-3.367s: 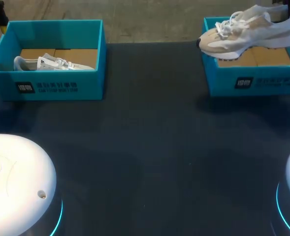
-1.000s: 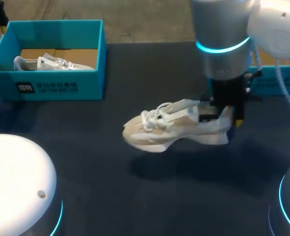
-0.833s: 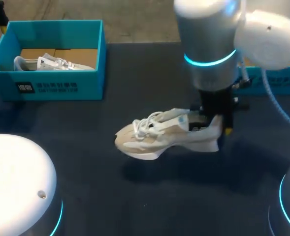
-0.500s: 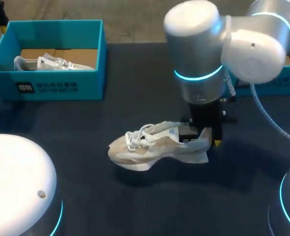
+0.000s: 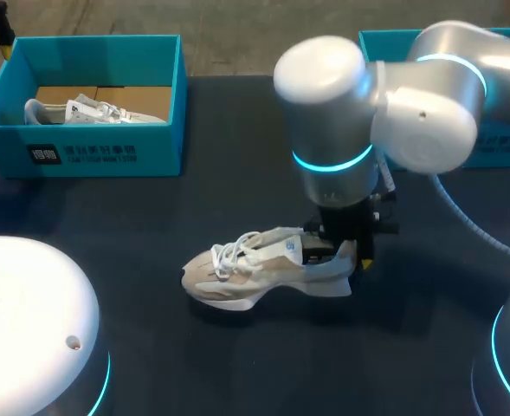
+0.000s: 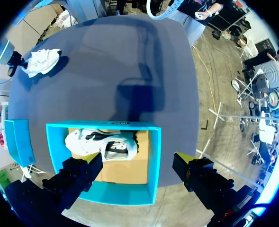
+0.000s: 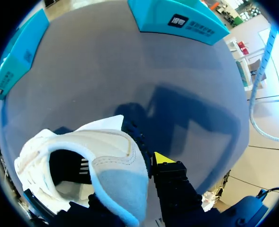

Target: Take the shoe out of the shoebox, open the shoe tongue, remove and reinsert the insole, then place the shoe into the shoebox

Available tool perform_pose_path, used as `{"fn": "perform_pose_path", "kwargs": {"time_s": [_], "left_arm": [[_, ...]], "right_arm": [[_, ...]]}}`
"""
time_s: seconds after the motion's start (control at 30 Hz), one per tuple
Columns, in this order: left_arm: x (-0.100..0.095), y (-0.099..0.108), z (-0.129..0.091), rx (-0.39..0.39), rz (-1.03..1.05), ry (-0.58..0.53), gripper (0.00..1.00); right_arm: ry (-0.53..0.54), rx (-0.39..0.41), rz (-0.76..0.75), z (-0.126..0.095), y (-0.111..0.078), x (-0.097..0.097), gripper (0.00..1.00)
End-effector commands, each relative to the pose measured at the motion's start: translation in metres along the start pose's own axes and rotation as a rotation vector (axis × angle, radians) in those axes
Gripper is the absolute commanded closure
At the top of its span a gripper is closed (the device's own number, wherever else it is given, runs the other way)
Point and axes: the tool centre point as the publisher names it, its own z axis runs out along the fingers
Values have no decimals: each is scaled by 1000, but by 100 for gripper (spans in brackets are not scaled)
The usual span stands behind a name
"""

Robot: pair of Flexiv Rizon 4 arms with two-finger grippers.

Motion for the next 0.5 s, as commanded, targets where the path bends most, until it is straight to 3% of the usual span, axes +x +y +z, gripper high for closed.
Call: {"fn": "perform_pose_path", "kwargs": {"time_s": [0.03, 0.5], "left_arm": [[0, -1, 0, -2, 1, 2, 0], [0, -1, 0, -2, 1, 2, 0]], "right_arm": [[-1, -2, 4, 9, -4, 2, 100], [29, 67, 1, 36, -9, 14, 100]]}}
